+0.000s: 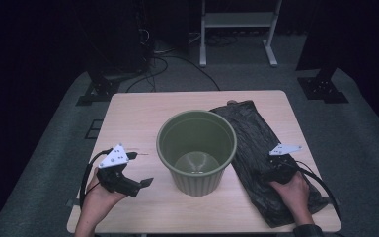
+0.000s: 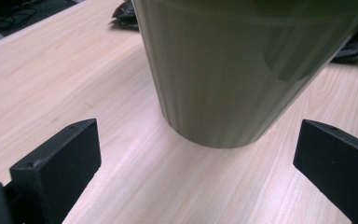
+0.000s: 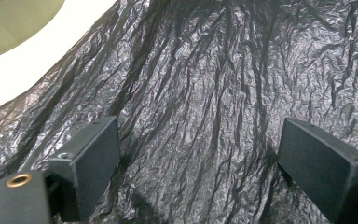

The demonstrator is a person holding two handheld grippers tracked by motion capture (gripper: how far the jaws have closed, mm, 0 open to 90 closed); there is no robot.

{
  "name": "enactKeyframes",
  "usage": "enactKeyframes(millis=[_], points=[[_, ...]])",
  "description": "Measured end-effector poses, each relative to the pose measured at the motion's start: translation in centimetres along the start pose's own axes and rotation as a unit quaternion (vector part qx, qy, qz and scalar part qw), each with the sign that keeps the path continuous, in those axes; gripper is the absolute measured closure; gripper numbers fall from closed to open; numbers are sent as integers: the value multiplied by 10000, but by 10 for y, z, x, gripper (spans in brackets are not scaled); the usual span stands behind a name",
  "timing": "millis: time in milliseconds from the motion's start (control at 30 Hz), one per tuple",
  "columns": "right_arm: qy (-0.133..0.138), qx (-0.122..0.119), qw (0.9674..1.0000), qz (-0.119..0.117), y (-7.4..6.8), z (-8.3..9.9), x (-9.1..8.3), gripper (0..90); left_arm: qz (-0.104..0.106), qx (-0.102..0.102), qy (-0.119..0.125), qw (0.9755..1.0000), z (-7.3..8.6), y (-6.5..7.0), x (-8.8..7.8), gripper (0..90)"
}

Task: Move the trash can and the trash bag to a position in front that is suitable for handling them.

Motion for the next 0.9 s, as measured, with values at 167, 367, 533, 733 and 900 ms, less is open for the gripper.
enactKeyframes(millis=[167, 367, 533, 733, 900], points=[[0, -3, 10000, -2, 0, 0, 0, 114, -102, -48, -48, 9999, 18, -4, 13, 0], [3, 0, 10000, -6, 0, 0, 0, 115, -42, -161, -151, 9997, 41, -11, 33, 0], [0, 3, 10000, -11, 0, 0, 0, 114, -124, -202, -351, 9991, 58, -15, 53, 0], [-1, -8, 10000, -21, 0, 0, 0, 114, -148, -242, -595, 9978, 69, -17, 66, 0], [6, -8, 10000, -3, -1, 0, -1, 119, -167, -249, -744, 9968, 73, -18, 71, 0]])
Point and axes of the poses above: each handheld gripper's, and its own axes: x roughly forward along the jaws, z roughly out of its underside, y roughly to its right, the point moved 2 cm from there along x, roughly forward along the jaws, and after that the axes turned 12 degrees about z, right-handed, at the moved point
